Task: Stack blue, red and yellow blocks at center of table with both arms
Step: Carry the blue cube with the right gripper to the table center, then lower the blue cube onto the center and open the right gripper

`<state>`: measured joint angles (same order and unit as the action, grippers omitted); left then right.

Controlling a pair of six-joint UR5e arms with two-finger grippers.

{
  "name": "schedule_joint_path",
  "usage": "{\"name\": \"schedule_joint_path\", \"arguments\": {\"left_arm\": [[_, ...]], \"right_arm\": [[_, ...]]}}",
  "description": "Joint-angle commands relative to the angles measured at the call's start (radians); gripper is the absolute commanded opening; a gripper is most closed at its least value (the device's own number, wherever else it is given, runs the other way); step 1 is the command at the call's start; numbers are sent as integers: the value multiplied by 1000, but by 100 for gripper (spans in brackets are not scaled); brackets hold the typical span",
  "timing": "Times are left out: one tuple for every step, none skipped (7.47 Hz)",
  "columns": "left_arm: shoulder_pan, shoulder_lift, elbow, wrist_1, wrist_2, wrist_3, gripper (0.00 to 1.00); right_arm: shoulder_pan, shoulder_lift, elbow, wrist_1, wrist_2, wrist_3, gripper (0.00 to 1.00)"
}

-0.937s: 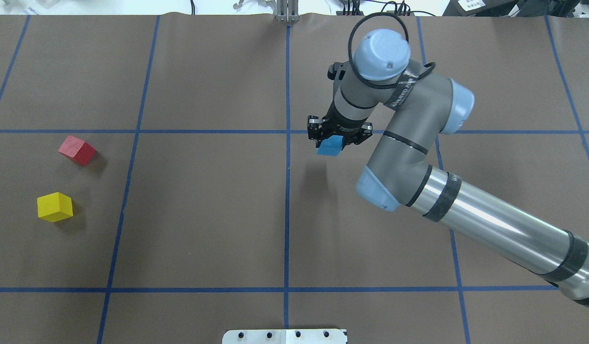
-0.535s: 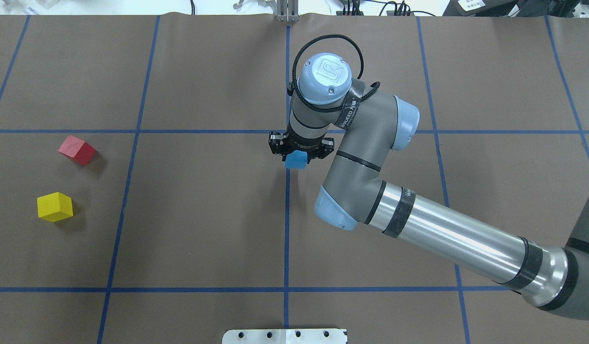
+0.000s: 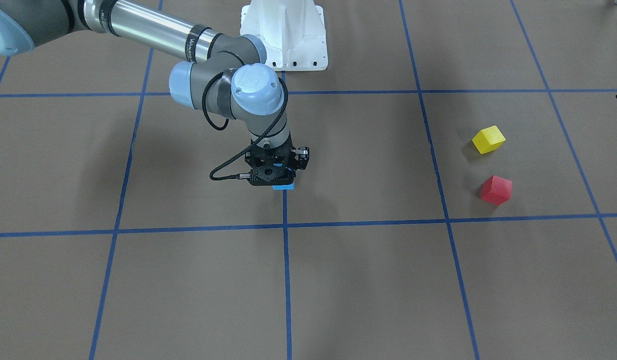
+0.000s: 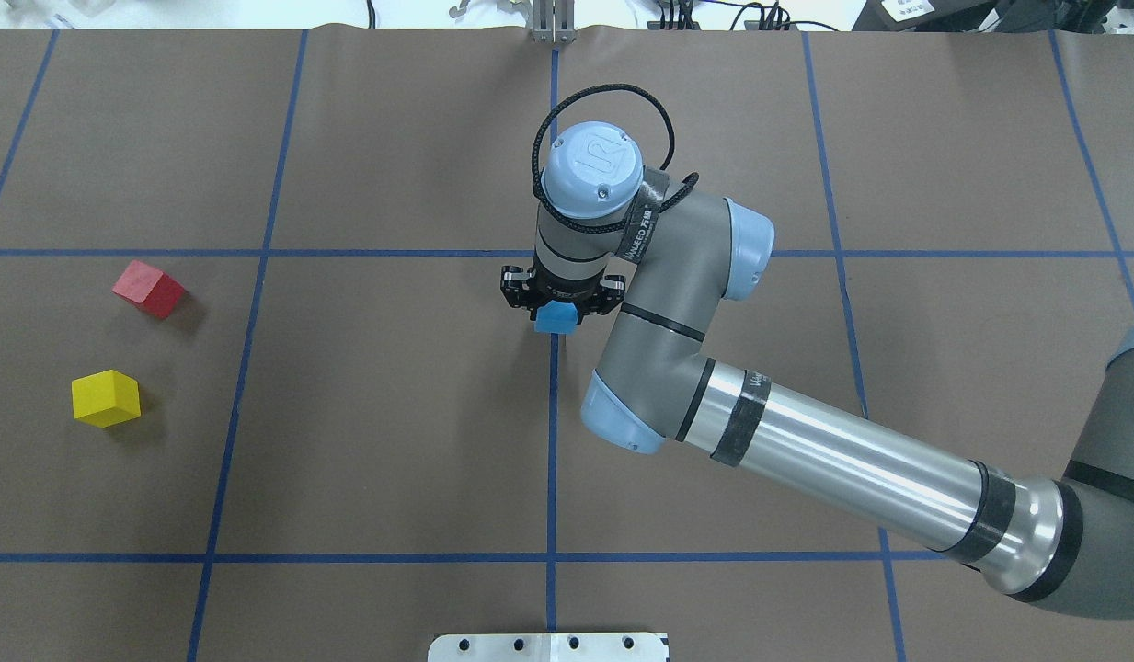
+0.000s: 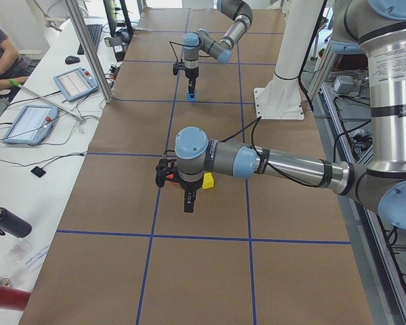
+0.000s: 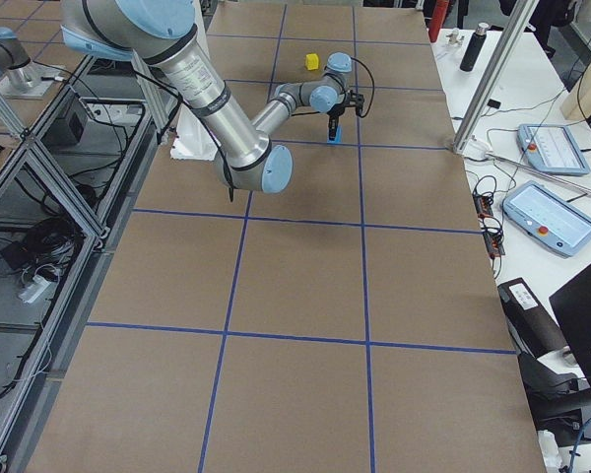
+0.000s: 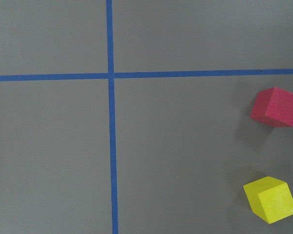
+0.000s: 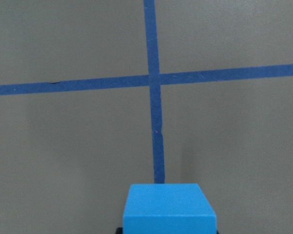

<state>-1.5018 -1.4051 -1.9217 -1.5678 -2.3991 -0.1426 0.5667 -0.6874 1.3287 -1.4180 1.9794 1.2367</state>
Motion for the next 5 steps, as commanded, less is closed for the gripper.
{"name": "schedule_joint_path", "arguments": {"left_arm": [[0,0,0,0,0,-2,100],[0,0,0,0,0,-2,100],[0,0,-2,0,-2,-2,100],[0,0,-3,0,-2,-2,100],[0,0,-5,0,-12,-3,100]], "right_arm": [[-1,3,-17,1,-11,-3,0],[-2,6,-19,1,-13,-5,0],[-2,17,-34,1,-13,-11,0],[-2,22,-42,1,-14,-43,0],[-2,22,-42,1,-14,-45,0]]}}
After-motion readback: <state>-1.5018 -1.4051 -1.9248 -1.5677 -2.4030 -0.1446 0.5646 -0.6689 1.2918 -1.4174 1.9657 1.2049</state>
